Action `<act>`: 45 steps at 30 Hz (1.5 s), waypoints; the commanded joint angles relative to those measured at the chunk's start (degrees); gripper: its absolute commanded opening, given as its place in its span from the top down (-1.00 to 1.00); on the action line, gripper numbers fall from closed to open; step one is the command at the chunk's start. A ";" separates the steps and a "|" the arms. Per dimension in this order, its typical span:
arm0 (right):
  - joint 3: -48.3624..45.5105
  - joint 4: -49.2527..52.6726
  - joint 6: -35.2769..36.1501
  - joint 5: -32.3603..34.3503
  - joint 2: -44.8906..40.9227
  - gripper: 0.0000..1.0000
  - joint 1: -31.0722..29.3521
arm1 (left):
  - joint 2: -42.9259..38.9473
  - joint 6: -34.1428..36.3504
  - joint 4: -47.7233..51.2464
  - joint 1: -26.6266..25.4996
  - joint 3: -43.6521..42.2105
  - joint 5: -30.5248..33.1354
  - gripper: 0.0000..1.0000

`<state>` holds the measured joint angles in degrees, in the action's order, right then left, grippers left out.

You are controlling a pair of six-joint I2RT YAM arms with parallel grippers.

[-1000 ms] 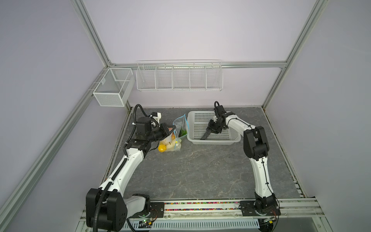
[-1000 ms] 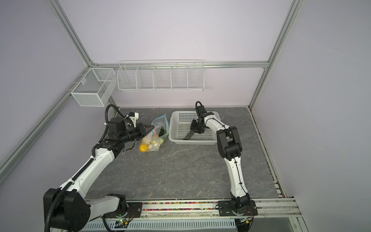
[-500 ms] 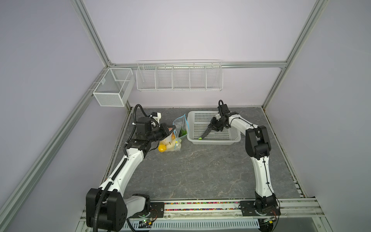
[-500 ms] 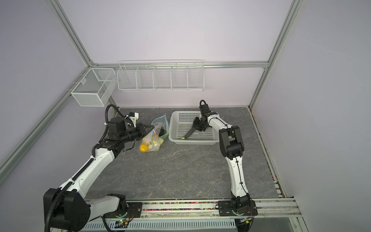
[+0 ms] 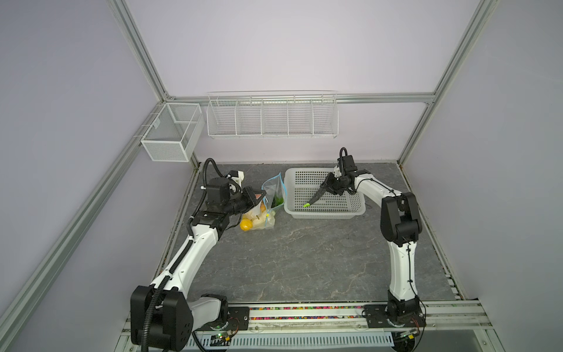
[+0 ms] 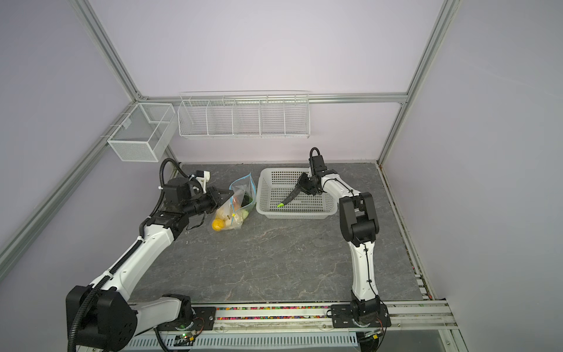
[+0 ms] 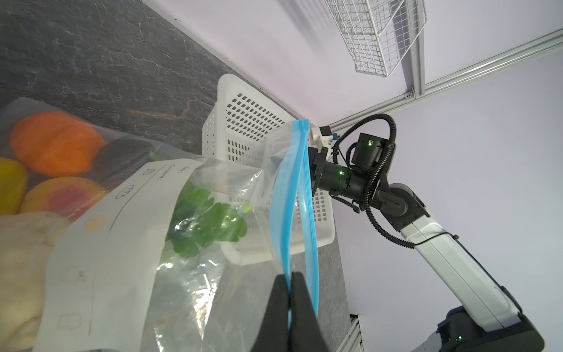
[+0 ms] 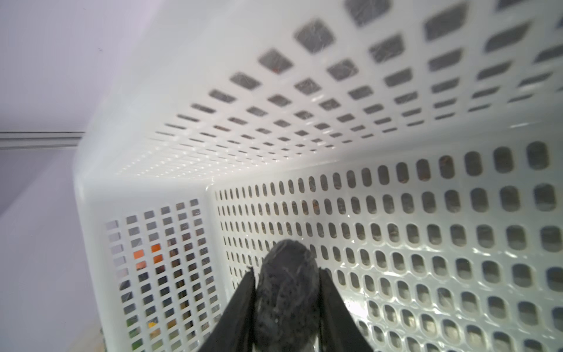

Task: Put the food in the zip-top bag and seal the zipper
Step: 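Lift the eggplant out of the basket with the right gripper, then carry the eggplant with the right gripper over the bag mouth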

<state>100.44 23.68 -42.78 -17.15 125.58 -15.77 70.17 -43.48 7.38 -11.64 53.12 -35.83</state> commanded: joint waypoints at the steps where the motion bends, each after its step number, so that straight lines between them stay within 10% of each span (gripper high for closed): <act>1: -1.38 -1.83 0.96 0.86 -3.41 0.36 0.63 | 0.37 -0.20 -0.01 0.36 1.24 0.84 1.00; 24: -9.85 -8.09 13.56 18.52 -32.64 0.38 -8.09 | 1.51 0.72 3.84 0.32 5.89 1.58 1.00; 45: 0.25 -18.66 25.54 24.56 -24.71 0.37 -30.12 | 1.46 1.40 4.90 0.36 7.43 0.77 1.00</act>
<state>99.48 6.57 -20.51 5.17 98.50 -44.40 71.61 -43.05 12.12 -11.64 58.30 -34.79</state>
